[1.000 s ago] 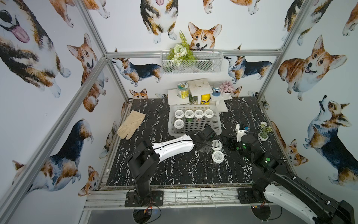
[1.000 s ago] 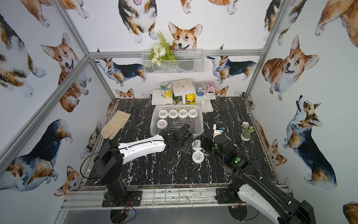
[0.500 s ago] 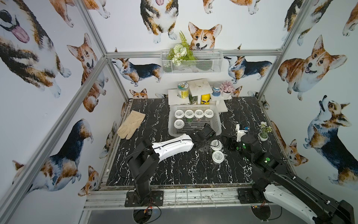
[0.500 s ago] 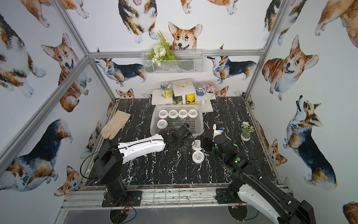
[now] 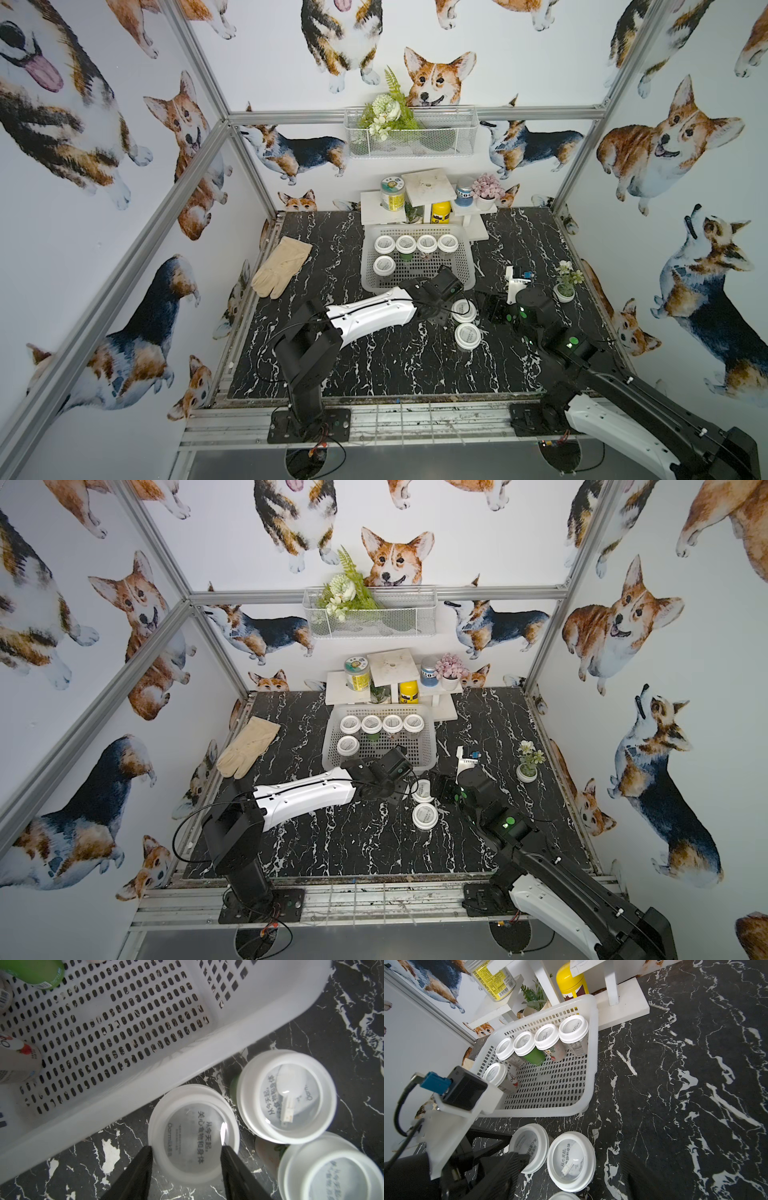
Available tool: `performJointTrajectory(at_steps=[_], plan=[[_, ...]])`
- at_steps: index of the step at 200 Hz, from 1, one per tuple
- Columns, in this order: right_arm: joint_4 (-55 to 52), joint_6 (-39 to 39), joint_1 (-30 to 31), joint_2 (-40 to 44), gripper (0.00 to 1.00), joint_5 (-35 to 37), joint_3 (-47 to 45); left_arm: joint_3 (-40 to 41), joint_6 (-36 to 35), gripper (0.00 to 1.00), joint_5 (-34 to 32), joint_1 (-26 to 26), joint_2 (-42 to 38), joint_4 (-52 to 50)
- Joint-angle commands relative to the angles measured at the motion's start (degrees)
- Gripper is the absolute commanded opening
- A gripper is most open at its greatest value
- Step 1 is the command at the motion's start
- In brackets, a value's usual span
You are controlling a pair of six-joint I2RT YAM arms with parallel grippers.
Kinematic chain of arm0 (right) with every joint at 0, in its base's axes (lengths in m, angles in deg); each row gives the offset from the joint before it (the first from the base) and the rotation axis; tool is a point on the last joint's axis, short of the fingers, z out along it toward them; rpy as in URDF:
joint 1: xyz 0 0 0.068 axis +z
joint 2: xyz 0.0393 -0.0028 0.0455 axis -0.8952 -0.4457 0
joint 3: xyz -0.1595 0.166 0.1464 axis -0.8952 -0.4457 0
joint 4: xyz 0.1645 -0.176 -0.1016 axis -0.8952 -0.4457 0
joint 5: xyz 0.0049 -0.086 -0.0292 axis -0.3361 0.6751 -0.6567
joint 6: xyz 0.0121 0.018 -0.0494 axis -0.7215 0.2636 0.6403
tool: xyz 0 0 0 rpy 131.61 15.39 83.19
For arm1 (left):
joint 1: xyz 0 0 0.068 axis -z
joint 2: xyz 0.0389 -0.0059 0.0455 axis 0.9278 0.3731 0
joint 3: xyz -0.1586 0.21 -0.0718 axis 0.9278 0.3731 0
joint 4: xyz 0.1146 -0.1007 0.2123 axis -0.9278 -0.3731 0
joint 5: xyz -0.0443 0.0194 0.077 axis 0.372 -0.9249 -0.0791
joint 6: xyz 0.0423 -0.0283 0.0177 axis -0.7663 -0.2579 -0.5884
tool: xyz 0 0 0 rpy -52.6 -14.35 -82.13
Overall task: Put the yogurt in the basket
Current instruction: Pick up the yogurt from the center of the board.
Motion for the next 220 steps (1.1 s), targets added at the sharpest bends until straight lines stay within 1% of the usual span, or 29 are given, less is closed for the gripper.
performJointTrajectory(at_steps=[1,35,40,48,56,62,67,76,99,177,220], plan=[[2.0,0.7,0.0,0.0,0.82,0.0,0.2,0.2,-0.2,0.57,0.6,0.0,-0.5,0.0],[1.9,0.7,0.0,0.5,0.82,0.2,0.0,0.6,0.0,0.56,0.7,0.0,-1.3,0.2],[1.9,0.6,0.0,0.5,0.82,0.2,0.0,0.7,-0.1,0.57,0.7,0.0,-1.3,0.2],[2.0,0.6,0.0,0.5,0.82,0.2,0.0,0.7,0.0,0.66,0.8,0.0,-1.2,0.1],[2.0,0.6,0.0,0.5,0.82,0.2,0.0,0.6,-0.1,0.77,0.7,0.1,-1.2,0.0],[2.0,0.6,0.0,0.5,0.82,0.1,0.0,0.6,0.0,0.82,0.6,0.1,-1.2,-0.1],[2.0,0.6,0.0,0.4,0.82,0.2,0.0,0.4,0.0,0.85,0.4,0.2,-1.2,-0.1],[2.0,0.6,0.0,0.4,0.82,0.2,0.0,0.1,-0.1,0.87,0.3,0.3,-1.0,-0.3],[2.0,0.6,0.0,0.5,0.82,0.1,0.0,-0.7,-0.3,0.88,0.1,0.6,-0.4,-0.9],[2.1,0.6,0.0,0.6,0.82,0.1,0.0,-1.6,-0.1,0.87,0.0,0.6,1.2,-1.9],[2.0,0.7,0.0,0.7,0.82,0.1,0.0,-1.6,0.0,0.79,0.0,0.6,1.3,-2.0]])
